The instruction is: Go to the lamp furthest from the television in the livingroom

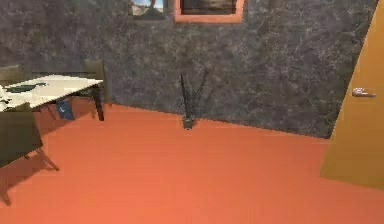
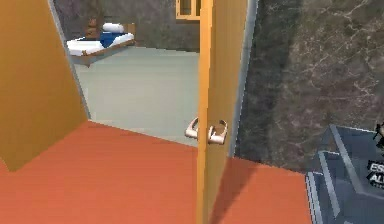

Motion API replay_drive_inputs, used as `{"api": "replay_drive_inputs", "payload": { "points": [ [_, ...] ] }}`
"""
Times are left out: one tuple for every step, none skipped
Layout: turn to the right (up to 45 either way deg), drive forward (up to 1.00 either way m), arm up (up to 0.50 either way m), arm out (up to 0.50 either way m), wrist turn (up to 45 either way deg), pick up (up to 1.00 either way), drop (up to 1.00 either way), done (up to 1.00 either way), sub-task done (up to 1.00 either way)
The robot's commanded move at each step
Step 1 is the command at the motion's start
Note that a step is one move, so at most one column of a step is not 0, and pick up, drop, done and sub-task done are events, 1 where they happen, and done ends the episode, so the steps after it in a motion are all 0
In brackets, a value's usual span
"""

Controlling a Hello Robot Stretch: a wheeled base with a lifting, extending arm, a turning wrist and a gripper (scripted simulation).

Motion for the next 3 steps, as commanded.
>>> {"api": "replay_drive_inputs", "payload": {
  "points": [
    [-36.0, 0.00, 0.00, 0.00, 0.0, 0.00, 0.00, 0.00, 0.00],
    [0.0, 1.00, 0.00, 0.00, 0.0, 0.00, 0.00, 0.00, 0.00],
    [-6.0, 0.00, 0.00, 0.00, 0.0, 0.00, 0.00, 0.00, 0.00]
  ]
}}
